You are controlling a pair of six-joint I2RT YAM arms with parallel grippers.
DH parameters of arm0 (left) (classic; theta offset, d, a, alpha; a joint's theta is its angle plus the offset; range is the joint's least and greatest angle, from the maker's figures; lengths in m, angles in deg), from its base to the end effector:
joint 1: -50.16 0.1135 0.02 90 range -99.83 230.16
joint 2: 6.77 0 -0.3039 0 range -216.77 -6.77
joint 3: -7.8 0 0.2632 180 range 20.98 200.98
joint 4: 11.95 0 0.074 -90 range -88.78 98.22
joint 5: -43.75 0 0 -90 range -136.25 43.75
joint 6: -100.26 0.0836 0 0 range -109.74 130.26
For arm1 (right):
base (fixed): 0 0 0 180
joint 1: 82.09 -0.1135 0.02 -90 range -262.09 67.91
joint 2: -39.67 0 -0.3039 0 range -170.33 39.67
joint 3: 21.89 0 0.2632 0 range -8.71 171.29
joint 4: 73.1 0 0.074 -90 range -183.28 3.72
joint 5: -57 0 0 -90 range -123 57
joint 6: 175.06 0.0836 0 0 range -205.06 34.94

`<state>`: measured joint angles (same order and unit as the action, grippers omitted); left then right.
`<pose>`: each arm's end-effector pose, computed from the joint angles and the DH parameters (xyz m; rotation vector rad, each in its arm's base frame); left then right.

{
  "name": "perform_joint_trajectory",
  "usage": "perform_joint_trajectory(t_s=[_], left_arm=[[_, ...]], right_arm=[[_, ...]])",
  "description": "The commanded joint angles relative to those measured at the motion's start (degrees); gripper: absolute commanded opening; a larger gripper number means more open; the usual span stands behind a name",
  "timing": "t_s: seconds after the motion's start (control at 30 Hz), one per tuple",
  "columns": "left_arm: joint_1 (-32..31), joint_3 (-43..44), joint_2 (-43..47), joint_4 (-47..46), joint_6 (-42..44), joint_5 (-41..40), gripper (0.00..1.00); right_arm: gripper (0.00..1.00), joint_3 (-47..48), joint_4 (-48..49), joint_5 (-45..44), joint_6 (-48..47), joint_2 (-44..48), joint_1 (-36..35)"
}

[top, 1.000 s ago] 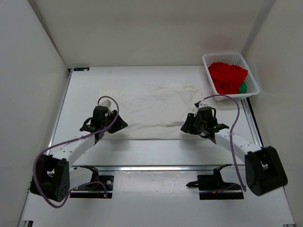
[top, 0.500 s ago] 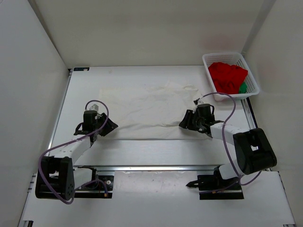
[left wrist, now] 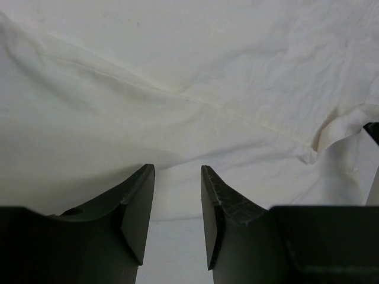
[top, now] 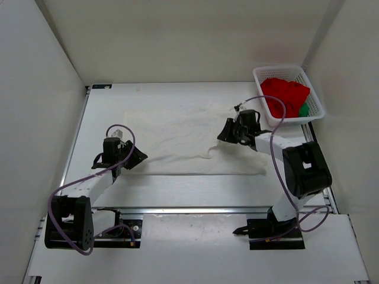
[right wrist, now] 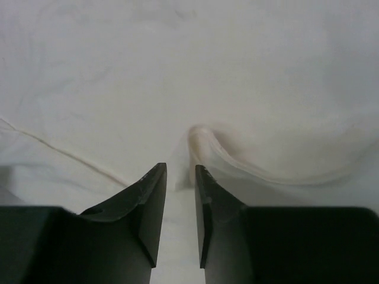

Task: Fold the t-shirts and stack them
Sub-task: Fold the flattened tshirt in 1/3 of the way

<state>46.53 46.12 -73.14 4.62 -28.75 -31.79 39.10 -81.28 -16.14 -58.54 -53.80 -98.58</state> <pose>0.2390 -0.0361 0.1593 -0.6111 2.3372 -0.6518 0.3549 0.1303 0.1752 0.0460 2.3500 0.7182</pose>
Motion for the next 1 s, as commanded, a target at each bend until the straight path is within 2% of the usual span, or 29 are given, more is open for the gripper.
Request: perform_joint_trajectory(t_s=[0.0,0.1,0.17,0.3,0.37,0.4,0.47,0.57,0.83,0.97], left_arm=[[1.4,3.1,1.1,0.5,0.3,0.6,0.48],[3.5,4.8,1.9,2.5,1.6,0.7,0.47],[6.6,6.5,2.3,4.3,2.7,-0.7,0.49],[9.7,9.6,1.8,8.7,5.9,-4.8,0.49],[11.0,10.5,1.0,9.9,7.2,-6.4,0.48],[12.1,11.5,0.2,11.1,7.5,-7.1,0.47],[12.0,13.0,-1.2,11.7,8.6,-9.1,0.45],[11.3,15.2,-5.2,12.7,9.0,-12.0,0.44],[13.0,17.0,-13.4,10.8,8.0,-14.0,0.53],[12.2,18.5,-14.8,10.6,7.9,-14.4,0.53]], right_arm=[[0.26,11.4,-4.5,0.0,-0.7,-4.4,-0.9],[0.34,16.8,-9.4,-0.2,-1.7,-6.4,-1.7],[0.33,15.4,-8.9,-0.8,-2.1,-3.8,-2.0],[0.36,2.1,-2.5,-2.1,-0.5,8.5,-1.4],[0.33,-7.2,-0.3,-1.5,0.0,13.7,-1.4],[0.29,-9.0,1.1,-0.4,0.5,16.4,-1.7],[0.25,-16.1,2.8,0.8,1.3,19.4,-2.2],[0.26,-22.2,4.7,1.2,1.9,23.1,-3.1],[0.26,-27.4,7.2,4.5,1.4,25.5,-2.4],[0.26,-28.6,7.9,4.4,1.3,25.5,-2.1]])
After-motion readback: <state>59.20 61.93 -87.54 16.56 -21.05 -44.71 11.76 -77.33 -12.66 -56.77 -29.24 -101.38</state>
